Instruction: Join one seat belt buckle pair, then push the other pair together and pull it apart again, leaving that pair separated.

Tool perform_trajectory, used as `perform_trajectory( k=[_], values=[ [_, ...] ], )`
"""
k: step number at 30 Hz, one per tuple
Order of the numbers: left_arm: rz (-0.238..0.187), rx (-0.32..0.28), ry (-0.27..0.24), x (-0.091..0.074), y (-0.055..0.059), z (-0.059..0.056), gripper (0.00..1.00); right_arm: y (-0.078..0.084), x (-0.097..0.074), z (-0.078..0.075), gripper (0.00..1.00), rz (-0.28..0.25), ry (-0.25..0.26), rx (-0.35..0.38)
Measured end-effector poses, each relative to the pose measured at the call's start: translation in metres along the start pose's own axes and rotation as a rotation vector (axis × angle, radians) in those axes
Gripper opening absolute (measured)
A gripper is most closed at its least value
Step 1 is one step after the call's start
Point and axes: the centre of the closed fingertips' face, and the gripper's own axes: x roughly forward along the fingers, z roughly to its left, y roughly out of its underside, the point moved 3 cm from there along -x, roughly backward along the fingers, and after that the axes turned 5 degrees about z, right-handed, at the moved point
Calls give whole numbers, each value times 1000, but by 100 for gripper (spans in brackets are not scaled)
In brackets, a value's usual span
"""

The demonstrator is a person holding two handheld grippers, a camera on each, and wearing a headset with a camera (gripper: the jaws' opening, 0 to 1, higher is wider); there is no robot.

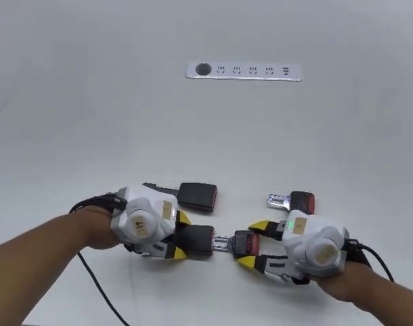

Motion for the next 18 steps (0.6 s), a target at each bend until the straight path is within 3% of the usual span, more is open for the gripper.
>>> perform_trajectory(
  k=[4, 9, 18],
  values=[
    [4, 1, -3, 0, 0, -1, 33, -7, 9, 6, 36, 5, 7, -18],
    [7, 7, -5, 0, 0, -1, 33, -6, 7, 3, 36, -8, 1, -1],
    [63, 57, 18, 1, -2, 0, 33, -16, 19, 9, 35, -5, -4, -1]
  ],
)
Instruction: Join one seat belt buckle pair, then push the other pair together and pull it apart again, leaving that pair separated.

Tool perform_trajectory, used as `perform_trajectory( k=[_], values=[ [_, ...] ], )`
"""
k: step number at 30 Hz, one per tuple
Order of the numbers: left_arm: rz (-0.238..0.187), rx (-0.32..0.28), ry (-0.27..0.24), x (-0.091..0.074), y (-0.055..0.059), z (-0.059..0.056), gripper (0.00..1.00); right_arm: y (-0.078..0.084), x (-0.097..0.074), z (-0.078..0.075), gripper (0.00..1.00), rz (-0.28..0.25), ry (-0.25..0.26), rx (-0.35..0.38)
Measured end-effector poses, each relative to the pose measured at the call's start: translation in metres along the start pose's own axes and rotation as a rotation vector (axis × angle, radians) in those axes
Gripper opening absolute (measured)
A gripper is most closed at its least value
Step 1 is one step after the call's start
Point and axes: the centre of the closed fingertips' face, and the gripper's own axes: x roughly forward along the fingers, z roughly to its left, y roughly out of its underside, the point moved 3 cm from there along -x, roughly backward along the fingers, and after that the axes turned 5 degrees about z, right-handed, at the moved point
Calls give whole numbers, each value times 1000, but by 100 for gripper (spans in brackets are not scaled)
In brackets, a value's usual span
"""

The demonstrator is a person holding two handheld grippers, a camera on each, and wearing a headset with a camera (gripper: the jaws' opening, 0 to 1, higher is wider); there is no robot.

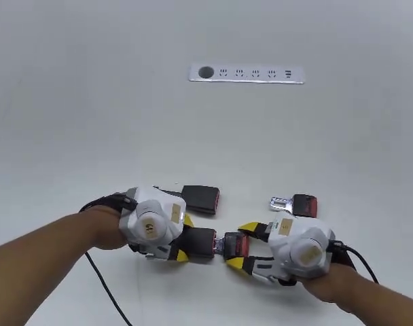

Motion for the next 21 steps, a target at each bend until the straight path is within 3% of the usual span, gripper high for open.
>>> perform_trajectory(
  k=[8, 21],
  values=[
    [5, -6, 0, 1, 2, 1, 34, 3, 11, -2, 35, 5, -3, -3],
    [5, -5, 0, 2, 2, 1, 34, 2, 11, -6, 35, 15, 5, -9]
  ],
)
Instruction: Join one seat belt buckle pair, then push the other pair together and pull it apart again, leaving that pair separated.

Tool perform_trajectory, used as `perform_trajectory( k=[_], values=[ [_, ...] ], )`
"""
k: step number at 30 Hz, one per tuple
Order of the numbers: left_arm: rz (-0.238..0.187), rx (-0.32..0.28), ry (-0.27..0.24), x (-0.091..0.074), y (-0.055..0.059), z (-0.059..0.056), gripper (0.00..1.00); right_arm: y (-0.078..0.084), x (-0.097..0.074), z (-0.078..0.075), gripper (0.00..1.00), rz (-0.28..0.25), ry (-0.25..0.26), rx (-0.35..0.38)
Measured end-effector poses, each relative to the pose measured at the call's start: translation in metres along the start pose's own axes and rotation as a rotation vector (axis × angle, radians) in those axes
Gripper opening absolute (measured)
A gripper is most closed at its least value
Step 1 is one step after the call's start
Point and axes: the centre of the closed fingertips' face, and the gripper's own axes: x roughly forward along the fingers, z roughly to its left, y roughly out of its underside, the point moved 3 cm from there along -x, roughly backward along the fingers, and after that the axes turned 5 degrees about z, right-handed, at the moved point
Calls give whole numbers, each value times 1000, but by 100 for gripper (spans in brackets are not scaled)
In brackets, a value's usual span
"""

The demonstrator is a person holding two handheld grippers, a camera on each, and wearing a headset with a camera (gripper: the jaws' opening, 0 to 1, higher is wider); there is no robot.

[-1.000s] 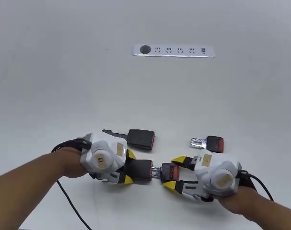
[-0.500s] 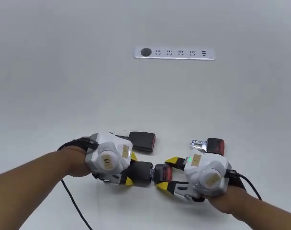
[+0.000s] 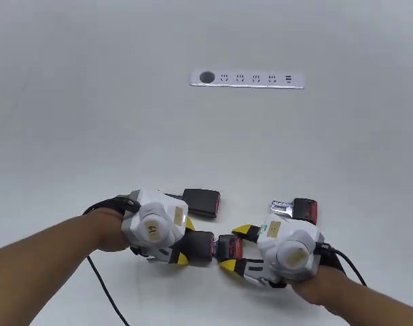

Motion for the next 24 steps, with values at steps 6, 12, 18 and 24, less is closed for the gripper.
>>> perform_trajectory(
  k=[6, 12, 18, 24],
  values=[
    [-8, -6, -5, 0, 1, -1, 34, 0, -2, 0, 35, 21, -10, -60],
    [-88, -19, -15, -1, 3, -3, 34, -1, -4, -1, 35, 17, -36, -75],
    [-126, -6, -5, -2, 3, -2, 34, -3, -11, 5, 33, 22, -25, -175],
    [-154, 6, 8, -3, 3, -4, 33, -4, -14, 9, 33, 17, -41, -163]
  ],
)
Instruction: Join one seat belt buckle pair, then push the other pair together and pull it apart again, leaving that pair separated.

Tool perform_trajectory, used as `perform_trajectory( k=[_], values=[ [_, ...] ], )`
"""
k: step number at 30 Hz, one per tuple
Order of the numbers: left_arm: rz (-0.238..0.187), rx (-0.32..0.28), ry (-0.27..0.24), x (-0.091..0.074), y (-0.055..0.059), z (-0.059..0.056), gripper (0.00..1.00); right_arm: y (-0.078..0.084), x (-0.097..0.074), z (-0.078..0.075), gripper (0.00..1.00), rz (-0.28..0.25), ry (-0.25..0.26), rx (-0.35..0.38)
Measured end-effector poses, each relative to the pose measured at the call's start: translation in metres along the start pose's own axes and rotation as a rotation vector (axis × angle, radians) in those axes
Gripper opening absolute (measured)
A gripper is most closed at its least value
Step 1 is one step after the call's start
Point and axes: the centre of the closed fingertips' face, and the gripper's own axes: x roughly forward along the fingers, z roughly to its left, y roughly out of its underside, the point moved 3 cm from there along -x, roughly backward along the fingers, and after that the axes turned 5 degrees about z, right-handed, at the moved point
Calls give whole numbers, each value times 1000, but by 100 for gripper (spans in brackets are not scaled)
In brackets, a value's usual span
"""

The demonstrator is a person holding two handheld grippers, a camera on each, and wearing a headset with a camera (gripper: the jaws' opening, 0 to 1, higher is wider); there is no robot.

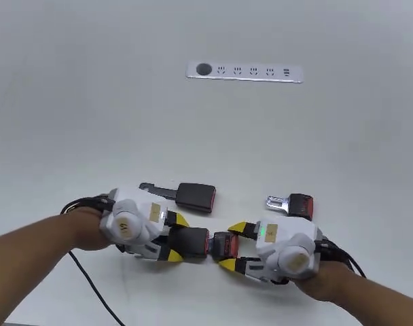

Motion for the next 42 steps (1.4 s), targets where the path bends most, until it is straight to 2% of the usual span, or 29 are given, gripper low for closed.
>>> perform_trajectory(
  k=[20, 27, 35, 42],
  values=[
    [-37, 9, 32, 0, 3, -2, 33, 3, -2, 1, 32, -32, -21, 22],
    [-46, 2, 31, -1, 1, -3, 33, 4, -1, 0, 32, -48, -24, 33],
    [-48, -8, 33, -2, -2, -3, 33, 4, -1, 0, 33, -64, -21, 44],
    [-34, -13, 23, 0, 1, -3, 33, 5, 0, 1, 34, -57, -7, 41]
  ],
)
